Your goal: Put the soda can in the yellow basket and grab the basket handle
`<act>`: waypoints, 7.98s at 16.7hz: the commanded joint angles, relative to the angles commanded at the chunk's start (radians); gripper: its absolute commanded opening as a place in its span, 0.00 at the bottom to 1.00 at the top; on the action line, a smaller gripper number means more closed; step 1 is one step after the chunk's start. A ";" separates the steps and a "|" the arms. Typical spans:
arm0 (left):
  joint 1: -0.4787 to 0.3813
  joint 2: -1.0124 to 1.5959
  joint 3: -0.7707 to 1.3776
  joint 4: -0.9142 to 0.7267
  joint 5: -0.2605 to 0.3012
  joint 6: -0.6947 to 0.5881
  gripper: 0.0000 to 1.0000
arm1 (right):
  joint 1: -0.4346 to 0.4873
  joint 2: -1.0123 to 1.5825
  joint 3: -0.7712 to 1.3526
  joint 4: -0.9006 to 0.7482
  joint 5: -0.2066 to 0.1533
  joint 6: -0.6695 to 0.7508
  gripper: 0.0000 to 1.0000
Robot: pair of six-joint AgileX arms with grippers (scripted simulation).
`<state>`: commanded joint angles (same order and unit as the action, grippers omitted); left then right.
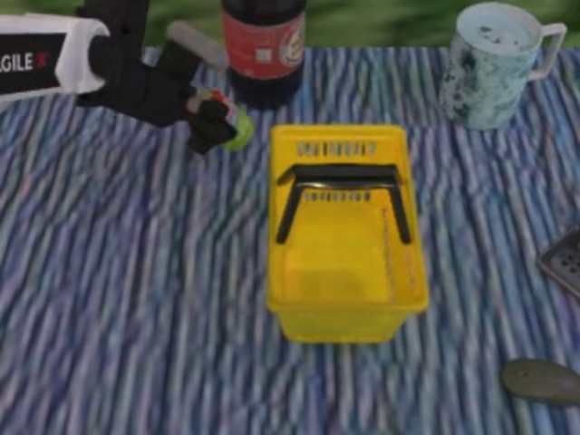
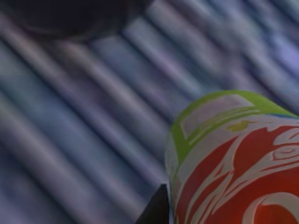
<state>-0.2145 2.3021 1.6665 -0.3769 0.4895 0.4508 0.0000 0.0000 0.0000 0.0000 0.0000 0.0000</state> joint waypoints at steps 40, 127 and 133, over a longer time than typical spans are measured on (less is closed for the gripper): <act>-0.074 0.102 -0.350 1.428 0.793 -0.412 0.45 | 0.000 0.000 0.000 0.000 0.000 0.000 1.00; 0.234 -2.302 -1.667 0.377 -0.489 -0.451 1.00 | 0.654 2.274 2.092 -1.389 0.004 5.208 0.77; 0.234 -2.302 -1.667 0.377 -0.489 -0.451 1.00 | 0.654 2.274 2.092 -1.389 0.004 5.208 0.32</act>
<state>0.0200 0.0000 0.0000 0.0000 0.0000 0.0000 0.6541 2.2736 2.0916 -1.3887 0.0038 5.2076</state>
